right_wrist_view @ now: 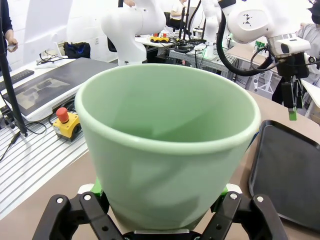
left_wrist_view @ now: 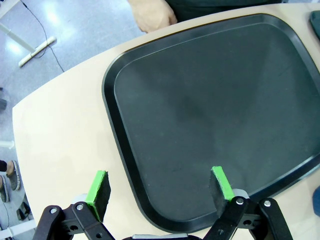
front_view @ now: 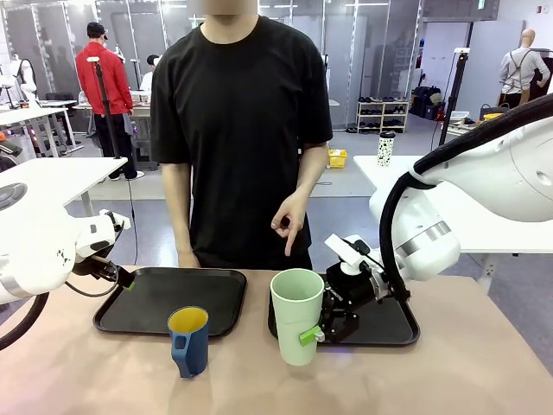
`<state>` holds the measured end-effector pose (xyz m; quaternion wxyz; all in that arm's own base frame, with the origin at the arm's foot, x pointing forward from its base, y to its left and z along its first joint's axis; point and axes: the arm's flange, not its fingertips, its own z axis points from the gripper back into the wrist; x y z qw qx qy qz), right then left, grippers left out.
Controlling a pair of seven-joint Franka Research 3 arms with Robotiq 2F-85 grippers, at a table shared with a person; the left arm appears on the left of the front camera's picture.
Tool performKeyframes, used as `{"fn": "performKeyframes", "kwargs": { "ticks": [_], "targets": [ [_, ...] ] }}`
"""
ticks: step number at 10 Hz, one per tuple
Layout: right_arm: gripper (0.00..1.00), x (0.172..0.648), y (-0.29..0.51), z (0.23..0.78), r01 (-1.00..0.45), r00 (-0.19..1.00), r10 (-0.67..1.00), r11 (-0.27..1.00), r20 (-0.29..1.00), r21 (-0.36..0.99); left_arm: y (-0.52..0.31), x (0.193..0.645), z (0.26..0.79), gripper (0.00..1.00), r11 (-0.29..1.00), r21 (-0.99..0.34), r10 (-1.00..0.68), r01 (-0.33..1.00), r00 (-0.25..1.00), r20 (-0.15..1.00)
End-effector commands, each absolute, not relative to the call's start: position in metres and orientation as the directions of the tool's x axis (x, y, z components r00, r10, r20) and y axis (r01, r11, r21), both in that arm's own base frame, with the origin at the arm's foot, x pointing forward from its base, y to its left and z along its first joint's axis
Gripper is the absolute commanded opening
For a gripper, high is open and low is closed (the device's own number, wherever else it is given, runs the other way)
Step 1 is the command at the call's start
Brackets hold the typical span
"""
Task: Sort and store the cups by type.
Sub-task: Place the picked Reusable plastic cup into the Flat Tray indicated by the person.
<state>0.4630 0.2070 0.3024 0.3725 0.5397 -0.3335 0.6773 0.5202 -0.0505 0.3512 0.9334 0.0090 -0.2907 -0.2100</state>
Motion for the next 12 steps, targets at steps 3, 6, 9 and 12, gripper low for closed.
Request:
{"fn": "performKeyframes", "kwargs": {
  "ticks": [3, 6, 9, 12],
  "targets": [
    [0.86, 0.496, 0.17, 0.306, -0.908, -0.098, 0.133, -0.418, 0.986, -0.034, -0.051, 0.52, 0.353, 1.0, 0.909, 0.145, -0.404, 0.391, 0.739, 0.539],
    [0.86, 0.534, 0.126, 0.319, -0.951, -0.075, 0.122, -0.306, 0.99, -0.034, -0.051, 0.52, 0.353, 1.0, 0.909, 0.145, -0.404, 0.391, 0.739, 0.539],
    [0.86, 0.561, 0.104, 0.331, -0.969, -0.059, 0.096, -0.244, 0.994, -0.034, -0.051, 0.52, 0.353, 1.0, 0.909, 0.145, -0.404, 0.391, 0.739, 0.539],
    [0.86, 0.574, 0.096, 0.334, -0.979, -0.047, 0.096, -0.201, 0.994, -0.026, -0.051, 0.52, 0.353, 1.0, 0.909, 0.145, -0.404, 0.391, 0.739, 0.539]
  ]
}}
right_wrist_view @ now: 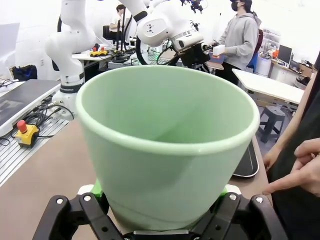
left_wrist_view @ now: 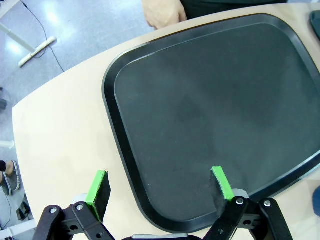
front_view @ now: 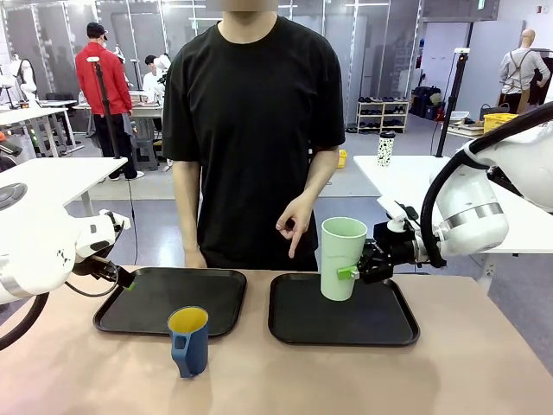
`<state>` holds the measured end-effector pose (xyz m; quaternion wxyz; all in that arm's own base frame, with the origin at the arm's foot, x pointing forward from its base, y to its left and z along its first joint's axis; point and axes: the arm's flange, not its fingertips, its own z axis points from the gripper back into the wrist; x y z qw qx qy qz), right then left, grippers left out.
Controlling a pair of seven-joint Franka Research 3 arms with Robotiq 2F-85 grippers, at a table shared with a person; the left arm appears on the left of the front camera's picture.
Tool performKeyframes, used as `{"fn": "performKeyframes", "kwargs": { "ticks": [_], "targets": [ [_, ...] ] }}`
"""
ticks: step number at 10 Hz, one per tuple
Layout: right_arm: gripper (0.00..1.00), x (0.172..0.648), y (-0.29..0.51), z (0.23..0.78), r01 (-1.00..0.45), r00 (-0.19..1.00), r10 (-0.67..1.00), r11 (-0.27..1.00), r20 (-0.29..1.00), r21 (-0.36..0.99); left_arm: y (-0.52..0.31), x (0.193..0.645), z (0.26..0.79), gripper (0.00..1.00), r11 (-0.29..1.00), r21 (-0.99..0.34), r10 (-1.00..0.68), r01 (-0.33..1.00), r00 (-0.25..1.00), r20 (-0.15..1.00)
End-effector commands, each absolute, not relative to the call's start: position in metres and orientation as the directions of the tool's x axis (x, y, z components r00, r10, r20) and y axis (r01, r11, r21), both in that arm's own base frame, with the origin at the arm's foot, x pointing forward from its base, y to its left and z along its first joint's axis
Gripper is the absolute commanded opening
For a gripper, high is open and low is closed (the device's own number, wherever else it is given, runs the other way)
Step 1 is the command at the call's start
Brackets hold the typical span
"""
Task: Sort and store the cups by type.
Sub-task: Place the picked Reusable plastic cup into the Flat Tray indicated by the person.
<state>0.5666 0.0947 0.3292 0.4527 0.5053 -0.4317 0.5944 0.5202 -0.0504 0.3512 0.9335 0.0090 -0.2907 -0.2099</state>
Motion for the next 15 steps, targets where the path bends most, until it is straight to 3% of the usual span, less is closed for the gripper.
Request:
{"fn": "performKeyframes", "kwargs": {
  "ticks": [1, 5, 15],
  "targets": [
    [0.86, 0.563, 0.096, 0.329, -0.972, -0.085, 0.104, -0.226, 0.991, -0.059, -0.051, 0.52, 0.353, 1.0, 0.909, 0.145, -0.404, 0.391, 0.739, 0.539],
    [0.86, 0.565, 0.095, 0.327, -0.974, -0.077, 0.103, -0.219, 0.992, -0.053, -0.051, 0.52, 0.353, 1.0, 0.909, 0.145, -0.404, 0.391, 0.739, 0.539],
    [0.86, 0.596, 0.093, 0.251, -0.979, -0.092, 0.178, -0.198, 0.98, -0.056, -0.051, 0.52, 0.353, 1.0, 0.909, 0.145, -0.404, 0.391, 0.739, 0.539]
  ]
}}
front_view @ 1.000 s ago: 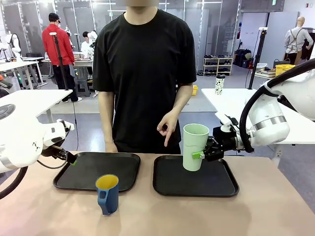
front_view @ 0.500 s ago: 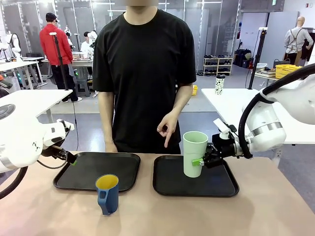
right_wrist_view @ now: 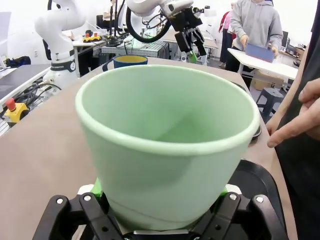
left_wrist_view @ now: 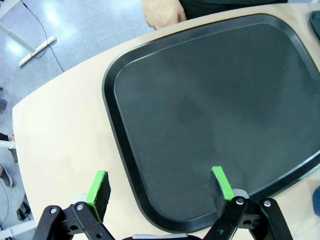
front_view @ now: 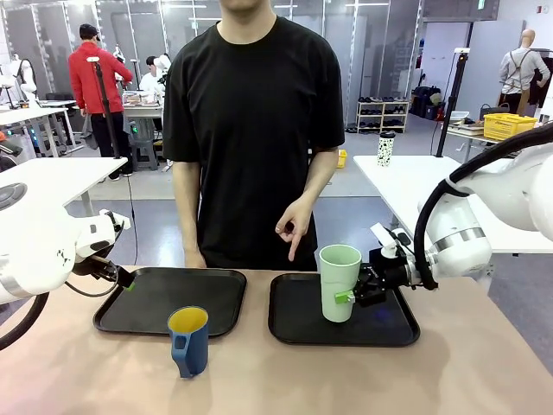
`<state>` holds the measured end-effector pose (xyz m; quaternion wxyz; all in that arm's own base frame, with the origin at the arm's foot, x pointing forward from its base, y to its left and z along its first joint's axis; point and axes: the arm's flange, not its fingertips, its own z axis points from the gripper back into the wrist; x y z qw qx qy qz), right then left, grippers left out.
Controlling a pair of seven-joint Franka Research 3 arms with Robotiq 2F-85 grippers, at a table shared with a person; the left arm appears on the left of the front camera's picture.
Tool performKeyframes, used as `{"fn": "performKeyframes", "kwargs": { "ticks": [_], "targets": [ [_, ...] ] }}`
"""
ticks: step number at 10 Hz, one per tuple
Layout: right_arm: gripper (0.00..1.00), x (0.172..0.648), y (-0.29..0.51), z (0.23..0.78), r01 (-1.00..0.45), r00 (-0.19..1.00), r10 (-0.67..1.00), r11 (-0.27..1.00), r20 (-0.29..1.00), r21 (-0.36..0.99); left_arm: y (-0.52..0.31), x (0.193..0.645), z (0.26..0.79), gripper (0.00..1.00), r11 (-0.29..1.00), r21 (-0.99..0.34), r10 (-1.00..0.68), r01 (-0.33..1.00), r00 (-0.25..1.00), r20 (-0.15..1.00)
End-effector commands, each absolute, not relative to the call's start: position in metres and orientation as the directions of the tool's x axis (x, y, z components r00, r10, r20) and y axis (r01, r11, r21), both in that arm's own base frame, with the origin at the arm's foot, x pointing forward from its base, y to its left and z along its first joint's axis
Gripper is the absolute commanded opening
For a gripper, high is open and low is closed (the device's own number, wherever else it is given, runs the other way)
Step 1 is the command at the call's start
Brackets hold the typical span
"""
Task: Sort and store the cups by type.
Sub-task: Place the picked Reusable plastic cup into the Flat Tray indicated by the person.
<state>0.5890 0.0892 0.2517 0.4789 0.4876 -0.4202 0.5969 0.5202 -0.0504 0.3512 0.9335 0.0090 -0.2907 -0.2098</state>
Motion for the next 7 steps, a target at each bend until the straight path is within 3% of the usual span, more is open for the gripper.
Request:
{"fn": "performKeyframes", "kwargs": {
  "ticks": [1, 7],
  "targets": [
    [0.86, 0.598, 0.094, 0.247, -0.981, -0.088, 0.185, -0.189, 0.979, -0.052, -0.051, 0.52, 0.353, 1.0, 0.909, 0.145, -0.404, 0.391, 0.739, 0.539],
    [0.86, 0.605, 0.093, 0.227, -0.982, -0.081, 0.176, -0.181, 0.981, -0.048, -0.051, 0.52, 0.353, 1.0, 0.909, 0.145, -0.404, 0.391, 0.739, 0.539]
  ]
}}
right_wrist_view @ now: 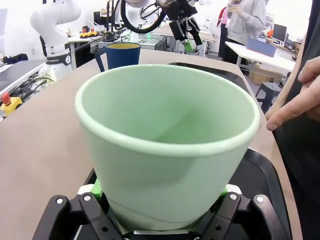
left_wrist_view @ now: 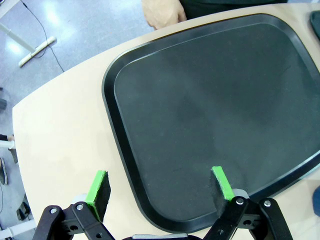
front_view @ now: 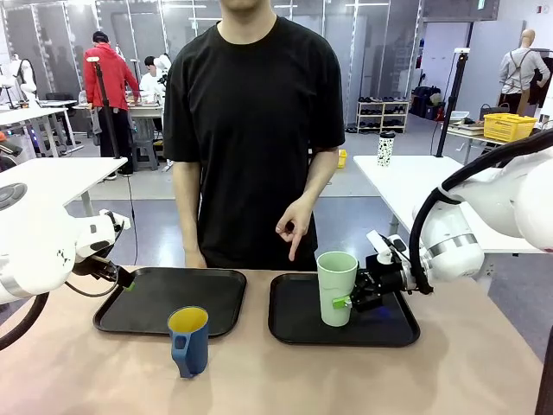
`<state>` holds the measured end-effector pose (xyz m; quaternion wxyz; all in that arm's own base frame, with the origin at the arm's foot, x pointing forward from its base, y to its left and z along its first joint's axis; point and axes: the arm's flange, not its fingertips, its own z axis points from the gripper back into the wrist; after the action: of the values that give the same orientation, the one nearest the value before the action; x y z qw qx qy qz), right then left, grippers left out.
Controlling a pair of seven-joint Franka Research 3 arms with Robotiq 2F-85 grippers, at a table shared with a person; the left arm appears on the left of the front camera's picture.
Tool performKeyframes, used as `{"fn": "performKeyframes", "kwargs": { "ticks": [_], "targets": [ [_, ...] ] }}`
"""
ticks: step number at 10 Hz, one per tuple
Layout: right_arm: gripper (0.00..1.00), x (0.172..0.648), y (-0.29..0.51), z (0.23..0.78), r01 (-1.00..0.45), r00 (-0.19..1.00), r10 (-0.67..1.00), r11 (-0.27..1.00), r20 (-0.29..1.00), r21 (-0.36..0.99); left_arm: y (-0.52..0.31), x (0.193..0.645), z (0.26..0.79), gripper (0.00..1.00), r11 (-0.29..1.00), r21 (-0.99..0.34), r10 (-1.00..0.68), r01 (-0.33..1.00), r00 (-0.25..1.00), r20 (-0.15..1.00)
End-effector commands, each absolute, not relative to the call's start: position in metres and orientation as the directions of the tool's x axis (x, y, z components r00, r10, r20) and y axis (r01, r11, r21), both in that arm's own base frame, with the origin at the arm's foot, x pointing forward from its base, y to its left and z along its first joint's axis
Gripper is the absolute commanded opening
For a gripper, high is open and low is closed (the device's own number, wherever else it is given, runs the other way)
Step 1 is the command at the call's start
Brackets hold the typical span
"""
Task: Sort and store the cups by type.
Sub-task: Place the picked Reusable plastic cup into the Flat Tray indicated by the person.
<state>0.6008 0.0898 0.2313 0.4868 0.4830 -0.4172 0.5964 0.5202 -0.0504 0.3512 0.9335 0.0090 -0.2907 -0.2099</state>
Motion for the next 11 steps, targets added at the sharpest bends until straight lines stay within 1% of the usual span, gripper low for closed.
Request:
{"fn": "performKeyframes", "kwargs": {
  "ticks": [1, 3, 4, 5, 8, 11],
  "targets": [
    [0.86, 0.605, 0.092, 0.225, -0.982, -0.078, 0.169, -0.182, 0.982, -0.047, -0.051, 0.52, 0.353, 1.0, 0.909, 0.145, -0.404, 0.391, 0.739, 0.539],
    [0.86, 0.604, 0.093, 0.222, -0.982, -0.07, 0.168, -0.185, 0.983, -0.038, -0.051, 0.52, 0.353, 1.0, 0.909, 0.145, -0.404, 0.391, 0.739, 0.539],
    [0.96, 0.603, 0.092, 0.221, -0.982, -0.066, 0.164, -0.183, 0.984, -0.035, -0.051, 0.52, 0.353, 1.0, 0.909, 0.145, -0.404, 0.391, 0.739, 0.539],
    [1.0, 0.602, 0.092, 0.221, -0.982, -0.067, 0.166, -0.184, 0.984, -0.036, -0.051, 0.52, 0.353, 1.0, 0.909, 0.145, -0.404, 0.391, 0.739, 0.539],
    [1.0, 0.597, 0.084, 0.226, -0.985, -0.065, 0.169, -0.171, 0.984, -0.036, -0.051, 0.52, 0.353, 1.0, 0.909, 0.145, -0.404, 0.391, 0.739, 0.539],
    [1.0, 0.589, 0.067, 0.232, -0.989, -0.031, 0.178, -0.146, 0.984, -0.005, -0.051, 0.52, 0.353, 1.0, 0.909, 0.145, -0.404, 0.391, 0.739, 0.539]
  ]
}}
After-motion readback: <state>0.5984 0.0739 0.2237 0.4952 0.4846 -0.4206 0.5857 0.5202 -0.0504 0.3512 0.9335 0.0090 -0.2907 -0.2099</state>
